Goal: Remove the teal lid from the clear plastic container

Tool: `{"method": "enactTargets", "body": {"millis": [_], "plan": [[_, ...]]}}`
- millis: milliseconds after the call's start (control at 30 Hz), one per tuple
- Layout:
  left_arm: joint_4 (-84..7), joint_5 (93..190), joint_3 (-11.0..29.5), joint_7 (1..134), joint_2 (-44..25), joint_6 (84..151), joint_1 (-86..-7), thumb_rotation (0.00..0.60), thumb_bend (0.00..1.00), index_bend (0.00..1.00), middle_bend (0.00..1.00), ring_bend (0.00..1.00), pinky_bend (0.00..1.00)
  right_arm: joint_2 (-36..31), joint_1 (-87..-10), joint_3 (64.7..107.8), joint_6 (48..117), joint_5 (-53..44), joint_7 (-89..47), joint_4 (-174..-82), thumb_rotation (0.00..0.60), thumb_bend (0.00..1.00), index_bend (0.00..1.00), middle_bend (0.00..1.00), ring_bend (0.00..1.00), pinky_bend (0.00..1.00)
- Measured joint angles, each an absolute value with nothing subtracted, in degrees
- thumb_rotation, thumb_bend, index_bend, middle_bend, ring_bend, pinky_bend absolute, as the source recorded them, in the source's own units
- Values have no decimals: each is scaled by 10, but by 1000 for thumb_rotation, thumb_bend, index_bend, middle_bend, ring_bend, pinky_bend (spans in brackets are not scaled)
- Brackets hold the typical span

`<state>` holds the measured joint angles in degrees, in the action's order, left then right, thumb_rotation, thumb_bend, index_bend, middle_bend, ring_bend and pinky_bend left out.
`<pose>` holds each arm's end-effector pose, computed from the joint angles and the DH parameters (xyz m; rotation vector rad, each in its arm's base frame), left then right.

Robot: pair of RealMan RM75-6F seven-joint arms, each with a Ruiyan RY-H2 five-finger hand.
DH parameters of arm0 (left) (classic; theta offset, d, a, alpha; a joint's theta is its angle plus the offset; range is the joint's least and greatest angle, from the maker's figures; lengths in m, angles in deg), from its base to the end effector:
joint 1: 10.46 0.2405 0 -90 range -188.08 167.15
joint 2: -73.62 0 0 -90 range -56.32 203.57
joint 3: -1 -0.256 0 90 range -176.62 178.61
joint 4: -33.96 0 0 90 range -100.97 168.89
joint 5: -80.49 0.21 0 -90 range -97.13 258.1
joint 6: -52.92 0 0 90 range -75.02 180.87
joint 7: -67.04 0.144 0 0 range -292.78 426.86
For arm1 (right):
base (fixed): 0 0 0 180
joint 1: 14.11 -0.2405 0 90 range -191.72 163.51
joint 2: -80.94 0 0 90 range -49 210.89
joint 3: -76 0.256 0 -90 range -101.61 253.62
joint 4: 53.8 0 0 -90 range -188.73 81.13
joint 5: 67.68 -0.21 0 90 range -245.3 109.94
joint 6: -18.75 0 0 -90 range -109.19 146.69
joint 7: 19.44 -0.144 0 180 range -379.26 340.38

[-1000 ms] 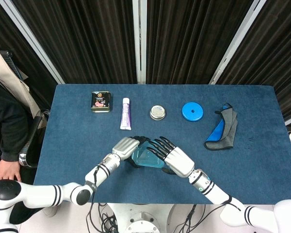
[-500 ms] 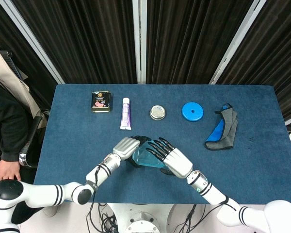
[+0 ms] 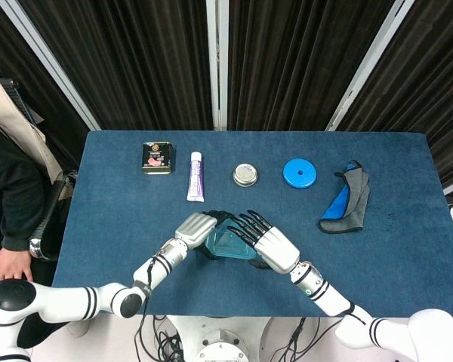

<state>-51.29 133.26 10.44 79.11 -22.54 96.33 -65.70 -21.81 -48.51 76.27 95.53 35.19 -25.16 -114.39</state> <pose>-0.0704 0.3266 -0.0860 -2.1005 -1.3028 -0.9522 -0.1611 -0.2772 -0.0571 2.0245 -0.6558 1.3979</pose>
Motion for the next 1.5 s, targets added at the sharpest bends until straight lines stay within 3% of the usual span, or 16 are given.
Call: {"method": "enactTargets", "body": {"millis": [667,800,867,967,1000,1100,1333,1500], "plan": [[-505,1337,101,806,-232,971,-659,600,0,336,290,199,260,-203,-491,767,968,340,-250,-1164,600,76,0,0,0,0],[-507,1339,102,806,-231,971,-659,600,0,322,283,199,258,-202,-492,766,972,343,-253,-1165,600,160,1,6,0,0],[-510,1342,102,806,-231,972,-659,600,0,291,271,195,255,-201,-492,764,975,345,-255,-1164,600,258,102,53,0,0],[-512,1346,103,800,-230,973,-657,600,0,242,240,170,250,-202,-492,763,981,348,-260,-1160,600,338,417,132,0,0],[-513,1348,104,797,-230,973,-656,600,0,230,227,160,248,-203,-492,762,983,349,-260,-1157,600,355,482,141,0,0],[-513,1352,106,792,-230,973,-655,600,0,215,202,138,244,-204,-493,759,985,351,-267,-1155,600,417,567,148,0,0],[-511,1360,109,784,-231,975,-653,600,0,204,183,113,180,-204,-494,757,987,351,-273,-1152,600,497,619,154,0,0],[-510,1364,109,782,-232,976,-651,600,0,194,170,90,150,-203,-495,756,988,351,-278,-1153,600,531,736,199,0,0]]}}
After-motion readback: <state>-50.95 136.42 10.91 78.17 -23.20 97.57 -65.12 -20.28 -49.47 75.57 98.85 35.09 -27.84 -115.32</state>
